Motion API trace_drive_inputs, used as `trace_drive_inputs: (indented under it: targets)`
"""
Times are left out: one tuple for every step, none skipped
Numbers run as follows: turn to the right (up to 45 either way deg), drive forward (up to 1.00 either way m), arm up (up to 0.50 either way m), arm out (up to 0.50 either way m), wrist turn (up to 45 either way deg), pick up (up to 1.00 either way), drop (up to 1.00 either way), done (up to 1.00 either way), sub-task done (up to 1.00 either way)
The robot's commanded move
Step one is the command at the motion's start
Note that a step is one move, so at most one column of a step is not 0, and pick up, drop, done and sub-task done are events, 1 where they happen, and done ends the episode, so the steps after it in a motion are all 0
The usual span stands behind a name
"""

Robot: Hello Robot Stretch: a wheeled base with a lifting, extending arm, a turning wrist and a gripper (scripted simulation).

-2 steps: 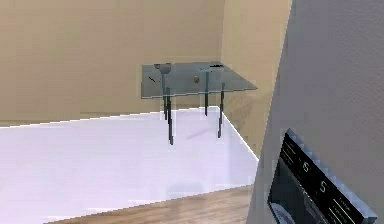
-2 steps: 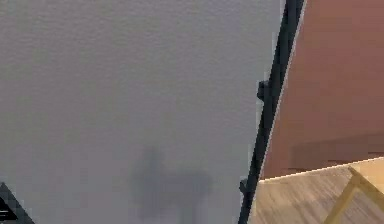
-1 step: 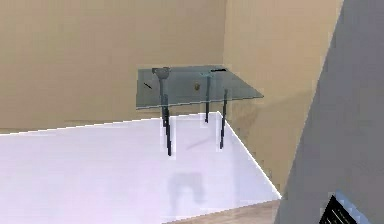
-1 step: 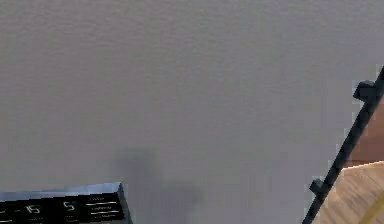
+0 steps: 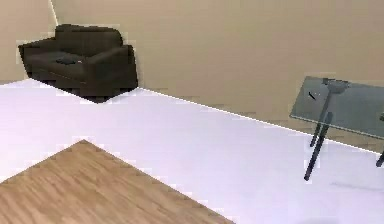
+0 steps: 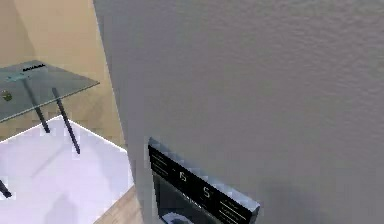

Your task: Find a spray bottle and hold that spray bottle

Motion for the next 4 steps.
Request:
trace_drive_inputs:
  targets:
    - [-45.0,0.0,0.0,0.0,0.0,0.0,0.0,0.0,0.0]
    - [-9.0,0.0,0.0,0.0,0.0,0.0,0.0,0.0,0.0]
    - [0.0,0.3,0.0,0.0,0.0,0.0,0.0,0.0,0.0]
    - [-45.0,0.0,0.0,0.0,0.0,0.0,0.0,0.0,0.0]
